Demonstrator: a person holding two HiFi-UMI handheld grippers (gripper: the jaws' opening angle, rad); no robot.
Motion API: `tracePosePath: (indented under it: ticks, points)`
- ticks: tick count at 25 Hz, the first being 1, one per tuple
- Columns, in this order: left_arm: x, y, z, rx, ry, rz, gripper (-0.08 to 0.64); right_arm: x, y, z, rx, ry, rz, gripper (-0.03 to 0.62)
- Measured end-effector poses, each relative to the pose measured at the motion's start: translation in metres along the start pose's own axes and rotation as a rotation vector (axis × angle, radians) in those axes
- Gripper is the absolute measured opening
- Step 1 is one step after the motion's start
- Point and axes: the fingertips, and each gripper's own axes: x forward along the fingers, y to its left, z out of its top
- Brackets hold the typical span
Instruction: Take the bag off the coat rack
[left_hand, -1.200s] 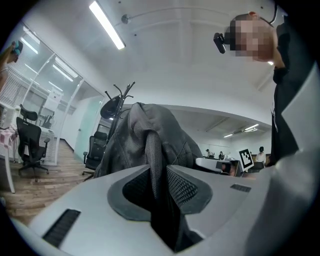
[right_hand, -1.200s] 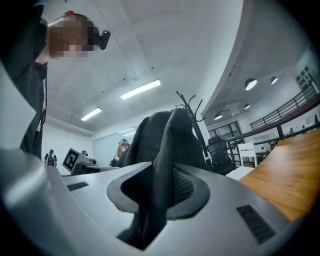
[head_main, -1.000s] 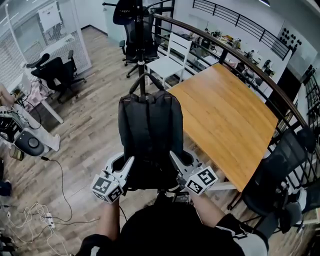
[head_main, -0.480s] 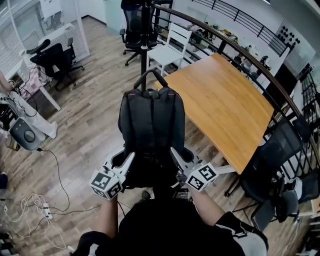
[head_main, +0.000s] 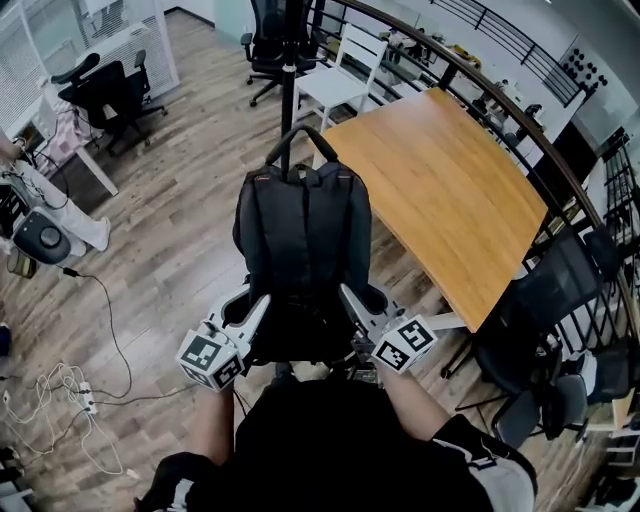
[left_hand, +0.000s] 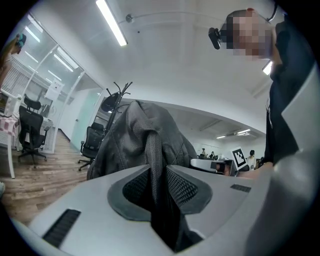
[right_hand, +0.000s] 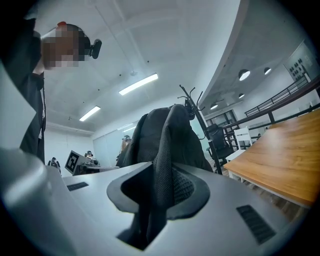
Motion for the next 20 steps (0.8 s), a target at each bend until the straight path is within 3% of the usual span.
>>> tracePosePath:
  ticks: [14,20]
  points:
    - [0.004,-0.016,0.005,0.000,-0.001,0.055,0.103,-0.007,0.000,0.014,-0.002,0.024,0.064,0.098]
    - [0.009,-0.016,0.015,-0.016,-0.033,0.042,0.103,-0.003,-0.001,0.029,-0.077,0.025,0.104,0.098]
